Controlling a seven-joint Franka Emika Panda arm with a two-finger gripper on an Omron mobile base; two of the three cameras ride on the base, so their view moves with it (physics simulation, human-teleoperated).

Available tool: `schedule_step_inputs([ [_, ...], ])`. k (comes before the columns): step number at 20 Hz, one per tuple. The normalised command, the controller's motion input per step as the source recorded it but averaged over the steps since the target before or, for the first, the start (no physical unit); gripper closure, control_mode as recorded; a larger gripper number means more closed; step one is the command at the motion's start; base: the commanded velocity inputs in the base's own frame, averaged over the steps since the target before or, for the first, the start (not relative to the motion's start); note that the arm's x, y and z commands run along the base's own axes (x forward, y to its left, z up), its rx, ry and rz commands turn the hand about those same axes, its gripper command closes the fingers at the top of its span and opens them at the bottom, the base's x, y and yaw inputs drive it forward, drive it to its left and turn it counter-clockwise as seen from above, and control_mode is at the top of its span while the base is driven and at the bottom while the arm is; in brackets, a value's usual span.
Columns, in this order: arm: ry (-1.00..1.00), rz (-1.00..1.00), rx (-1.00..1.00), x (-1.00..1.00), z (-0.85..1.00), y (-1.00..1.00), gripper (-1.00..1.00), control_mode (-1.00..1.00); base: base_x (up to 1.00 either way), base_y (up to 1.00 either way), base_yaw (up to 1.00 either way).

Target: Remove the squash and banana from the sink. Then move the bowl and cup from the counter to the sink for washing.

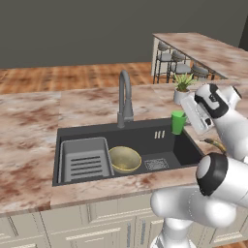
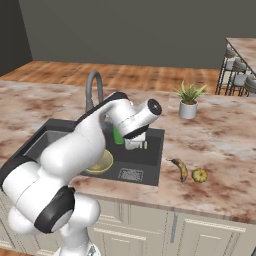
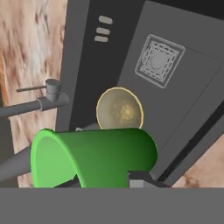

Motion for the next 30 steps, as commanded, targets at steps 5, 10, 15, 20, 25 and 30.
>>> schedule_step_inputs([
  [5, 0.0, -0.04, 0.0, 0.34, -0.22, -0.04, 1.0, -1.0, 0.0, 0.0, 0.0],
  [10, 0.01, -0.05, -0.01, 0.31, -0.24, -0.03, 1.0, -1.0, 0.0, 0.0, 0.0],
  [15, 0.01, -0.08, 0.0, 0.16, -0.28, -0.05, 1.0, -1.0, 0.0, 0.0, 0.0],
  [20, 0.0, -0.09, 0.0, 0.13, -0.35, -0.04, 1.0, -1.0, 0.0, 0.0, 0.0],
  [25, 0.02, -0.08, 0.0, 0.14, -0.39, -0.02, 1.0, -1.0, 0.0, 0.0, 0.0],
  [30, 0.05, -0.05, 0.0, 0.16, -0.37, 0.0, 1.0, -1.0, 0.0, 0.0, 0.0],
])
